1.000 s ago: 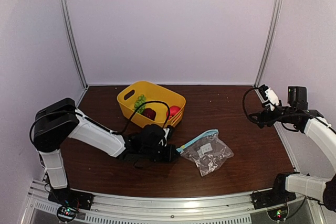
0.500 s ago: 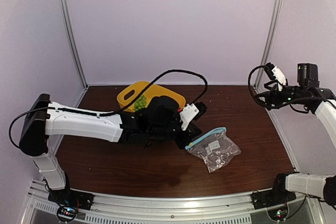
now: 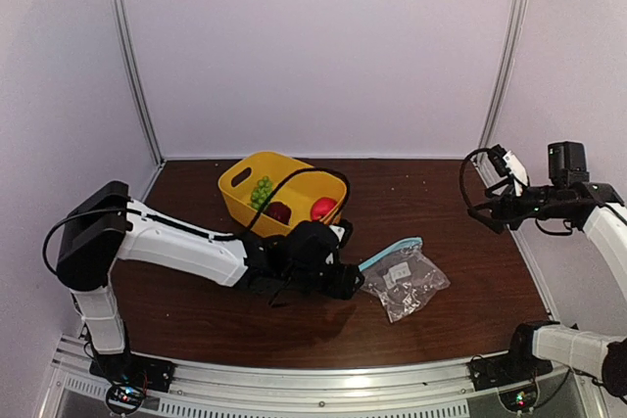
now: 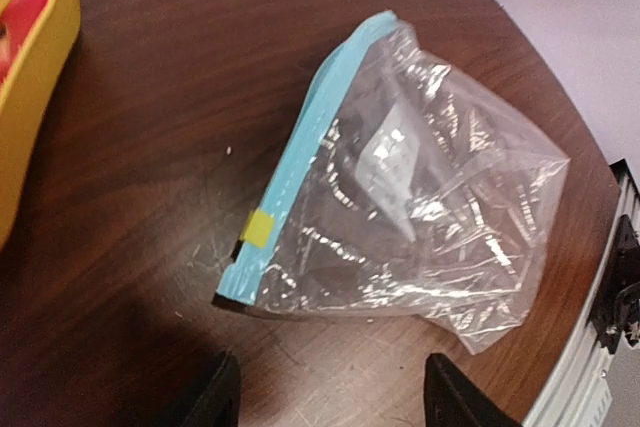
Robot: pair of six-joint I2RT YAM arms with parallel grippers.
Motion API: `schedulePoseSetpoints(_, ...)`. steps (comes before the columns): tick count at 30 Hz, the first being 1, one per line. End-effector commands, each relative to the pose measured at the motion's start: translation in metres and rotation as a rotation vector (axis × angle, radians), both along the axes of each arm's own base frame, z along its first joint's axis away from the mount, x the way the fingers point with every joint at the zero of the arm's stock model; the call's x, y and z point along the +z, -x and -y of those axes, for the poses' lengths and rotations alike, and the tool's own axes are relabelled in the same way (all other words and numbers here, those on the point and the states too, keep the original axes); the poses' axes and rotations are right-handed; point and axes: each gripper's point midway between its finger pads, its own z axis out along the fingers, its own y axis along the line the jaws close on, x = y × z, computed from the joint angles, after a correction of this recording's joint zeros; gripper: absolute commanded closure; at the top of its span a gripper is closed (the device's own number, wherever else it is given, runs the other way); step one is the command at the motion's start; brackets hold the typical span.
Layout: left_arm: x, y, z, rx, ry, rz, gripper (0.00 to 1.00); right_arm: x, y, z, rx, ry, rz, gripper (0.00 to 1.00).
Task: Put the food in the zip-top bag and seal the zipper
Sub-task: Pick up the zipper food storage bag at the center of the board.
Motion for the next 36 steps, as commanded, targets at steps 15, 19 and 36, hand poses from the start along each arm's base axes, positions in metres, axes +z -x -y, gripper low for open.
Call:
schedulePoseSetpoints(15,-0.054,-0.048,0.014,0.178,0.277,-0.222,0.59,-0.018,0.001,-0.003,-0.015,-0.057,-0.004,0.16)
schedulePoseSetpoints(19,-0.056,-0.043,0.020,0.144,0.286,-0.249,0.62,-0.015,0.000,-0.002,-0.018,-0.057,0.001,0.16)
schedulePoseSetpoints(36,0.083,-0.035,0.049,-0.342,0.155,0.340,1.00,0.064,-0.005,0.013,-0.005,0.128,0.112,0.14)
